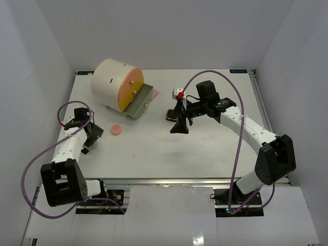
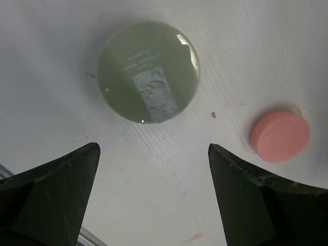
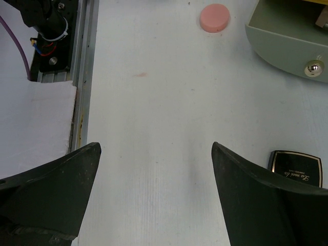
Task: Organize the makeup
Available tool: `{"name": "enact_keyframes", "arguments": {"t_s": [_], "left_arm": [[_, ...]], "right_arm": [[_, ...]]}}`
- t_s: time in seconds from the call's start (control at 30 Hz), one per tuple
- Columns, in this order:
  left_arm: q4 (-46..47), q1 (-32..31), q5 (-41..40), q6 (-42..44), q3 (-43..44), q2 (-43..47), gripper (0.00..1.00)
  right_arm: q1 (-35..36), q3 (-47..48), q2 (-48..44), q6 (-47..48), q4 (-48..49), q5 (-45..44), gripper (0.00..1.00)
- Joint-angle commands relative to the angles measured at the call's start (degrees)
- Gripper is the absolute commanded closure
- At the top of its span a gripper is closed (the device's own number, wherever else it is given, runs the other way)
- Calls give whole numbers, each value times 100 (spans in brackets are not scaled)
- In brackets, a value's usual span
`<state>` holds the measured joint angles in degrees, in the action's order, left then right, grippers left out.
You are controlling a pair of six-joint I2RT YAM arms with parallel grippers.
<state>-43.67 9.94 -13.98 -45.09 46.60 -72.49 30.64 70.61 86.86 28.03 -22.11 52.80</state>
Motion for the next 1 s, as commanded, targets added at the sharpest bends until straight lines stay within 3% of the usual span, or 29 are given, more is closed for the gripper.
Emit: {"name": "enact_keyframes", "arguments": {"t_s": [0.0,0.47,0.77,0.83,0.97], "left_arm": [[-400,69,-1093,-474,250,-38,2],[51,236,-626,-29,992,-1355,2],[297,404,-416,45,773,-1517,2],[335,448,-382,15,683,-1537,8],[434,525,-240,0,579,-1549,28]], "right_arm": [[-55,-15,-187,-132,204,173,5],[-214,-91,-301,-52,198,419,4],[-301,-125,-291,-42,198,518,4],[-319,-134,-300,-36,198,528,4],[-358,-150,-323,-37,198,581,4]]}}
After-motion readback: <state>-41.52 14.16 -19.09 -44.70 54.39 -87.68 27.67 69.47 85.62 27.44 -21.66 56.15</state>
